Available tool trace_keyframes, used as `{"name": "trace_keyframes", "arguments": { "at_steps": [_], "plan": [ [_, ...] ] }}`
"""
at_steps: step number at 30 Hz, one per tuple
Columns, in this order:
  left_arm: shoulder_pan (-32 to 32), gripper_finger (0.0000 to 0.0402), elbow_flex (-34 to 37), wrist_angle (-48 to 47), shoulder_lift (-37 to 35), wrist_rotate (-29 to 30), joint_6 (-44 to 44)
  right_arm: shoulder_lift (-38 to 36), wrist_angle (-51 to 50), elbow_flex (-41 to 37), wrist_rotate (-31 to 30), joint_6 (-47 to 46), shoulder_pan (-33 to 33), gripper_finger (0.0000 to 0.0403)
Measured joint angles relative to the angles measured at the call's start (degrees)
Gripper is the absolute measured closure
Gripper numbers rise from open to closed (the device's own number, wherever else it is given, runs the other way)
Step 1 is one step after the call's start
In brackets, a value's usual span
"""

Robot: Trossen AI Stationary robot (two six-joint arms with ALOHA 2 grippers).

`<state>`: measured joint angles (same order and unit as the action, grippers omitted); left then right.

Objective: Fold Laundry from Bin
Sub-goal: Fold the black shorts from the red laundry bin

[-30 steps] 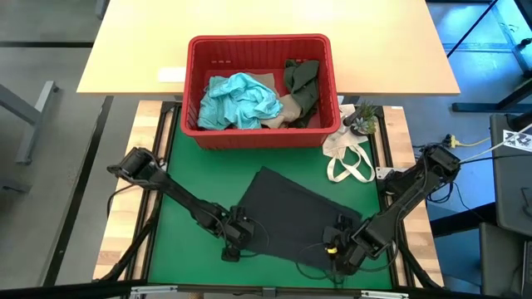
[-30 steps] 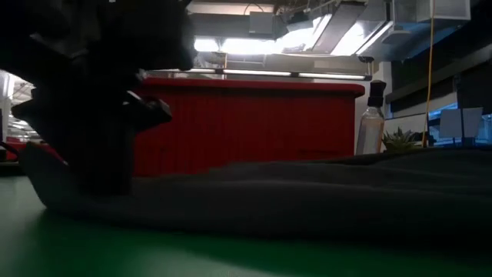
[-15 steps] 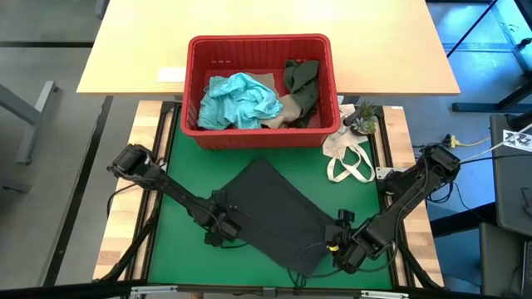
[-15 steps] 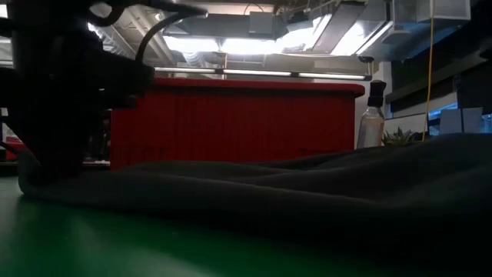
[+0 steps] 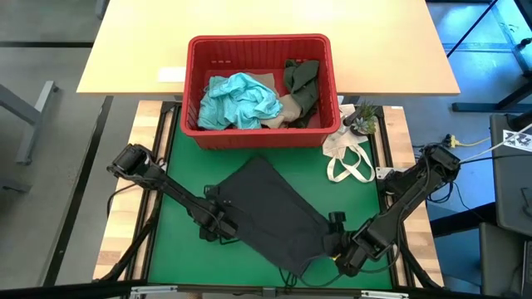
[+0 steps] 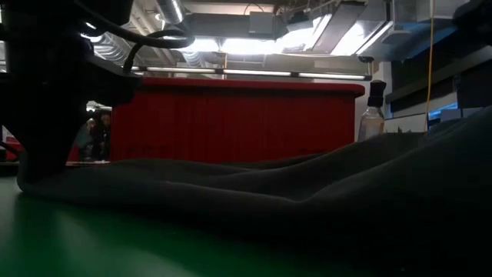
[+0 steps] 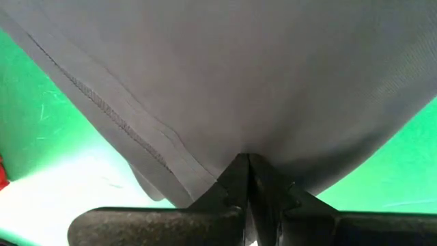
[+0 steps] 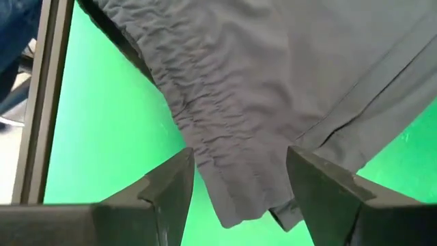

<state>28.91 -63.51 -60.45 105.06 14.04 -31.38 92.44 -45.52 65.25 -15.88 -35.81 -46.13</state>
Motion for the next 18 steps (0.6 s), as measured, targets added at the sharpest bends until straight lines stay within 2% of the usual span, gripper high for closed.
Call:
{"name": "trace_keyframes", "arguments": {
  "at_steps": [8,15,18],
  "plan": [
    [-0.02,0.0376,-0.07,0.07,-0.02,-0.14,0.02,0.00,0.00,-0.02,3.17,0.37,0.00,0.0169],
    [0.00,0.0328,-0.09,1.10,-0.02,-0.17,-0.01,0.04,0.52,-0.02,0.15,0.36,0.00,0.0169],
    [-0.02,0.0314,-0.09,2.39,-0.02,-0.17,0.00,1.20,0.84,-0.02,-3.97,0.18,0.00,0.0169]
  ]
}}
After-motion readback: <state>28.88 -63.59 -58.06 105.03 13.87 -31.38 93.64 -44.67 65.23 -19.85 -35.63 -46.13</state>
